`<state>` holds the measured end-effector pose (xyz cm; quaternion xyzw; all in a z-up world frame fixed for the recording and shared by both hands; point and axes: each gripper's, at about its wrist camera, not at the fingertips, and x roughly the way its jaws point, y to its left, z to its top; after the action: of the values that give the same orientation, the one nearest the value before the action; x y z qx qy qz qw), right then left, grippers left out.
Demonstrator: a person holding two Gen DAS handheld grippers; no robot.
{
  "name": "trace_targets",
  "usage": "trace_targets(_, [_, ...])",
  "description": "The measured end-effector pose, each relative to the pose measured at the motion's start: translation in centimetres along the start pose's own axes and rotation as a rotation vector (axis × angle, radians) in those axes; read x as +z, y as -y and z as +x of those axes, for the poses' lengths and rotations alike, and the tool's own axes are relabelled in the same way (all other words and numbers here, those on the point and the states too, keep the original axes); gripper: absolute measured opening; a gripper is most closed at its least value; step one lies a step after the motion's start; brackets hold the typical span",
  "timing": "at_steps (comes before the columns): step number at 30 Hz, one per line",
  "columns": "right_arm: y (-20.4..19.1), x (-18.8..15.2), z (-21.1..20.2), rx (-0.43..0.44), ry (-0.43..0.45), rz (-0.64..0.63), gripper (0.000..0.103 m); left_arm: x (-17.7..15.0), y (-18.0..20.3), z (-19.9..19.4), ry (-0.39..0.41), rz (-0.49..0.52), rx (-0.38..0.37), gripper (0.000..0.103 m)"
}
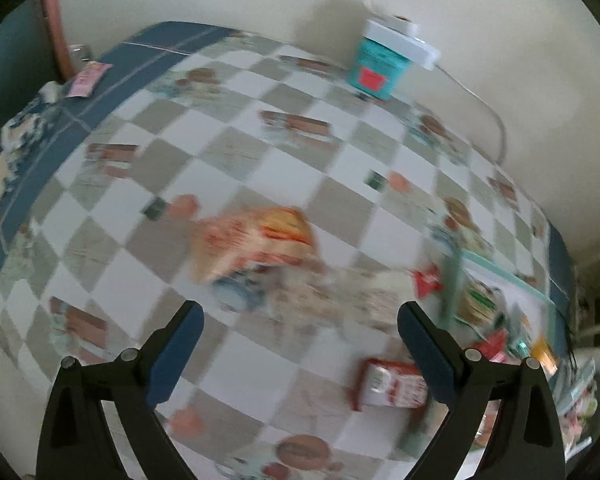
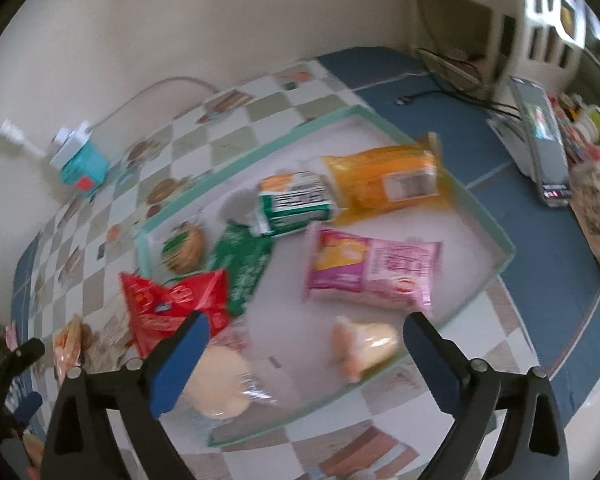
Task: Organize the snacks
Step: 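Move both open tools toward the loose snacks beside the tray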
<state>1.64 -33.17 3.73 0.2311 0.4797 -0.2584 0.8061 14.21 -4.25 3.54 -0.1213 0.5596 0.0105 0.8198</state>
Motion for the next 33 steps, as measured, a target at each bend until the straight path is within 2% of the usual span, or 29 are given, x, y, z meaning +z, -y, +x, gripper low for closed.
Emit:
trace_targets(2, [-1.2, -0.3, 0.0, 0.009, -0.001, -0.03, 0.103, 0.5, -1.4, -0.1, 0.012, -0.014, 0.03, 0.098])
trace_targets(6, [-3.3, -0.8, 0.2, 0.025, -0.006, -0.084, 0.103, 1.2, -3.8, -0.5, 0.038, -0.042, 0.091, 0.098])
trace_targets(13, [-6.2, -1.6, -0.1, 0.035, 0.012, -0.161, 0.103, 1.9, -6.5, -0.9, 0.067, -0.053, 0.155, 0.098])
trace_targets(23, [-10.4, -3.0, -0.4, 0.087, 0.04, -0.262, 0.103, 2.5, -9.7, -0.7, 0.065, -0.128, 0.158, 0.098])
trace_targets(27, [-11.1, -3.4, -0.4, 0.091, 0.04, -0.278, 0.103, 2.6, -10.3, -0.5, 0.055, -0.133, 0.161, 0.098])
trace_targets(33, [-12.7, -4.7, 0.2, 0.155, 0.01, -0.324, 0.103, 2.5, -10.9, 0.1, 0.036, -0.126, 0.172, 0.098])
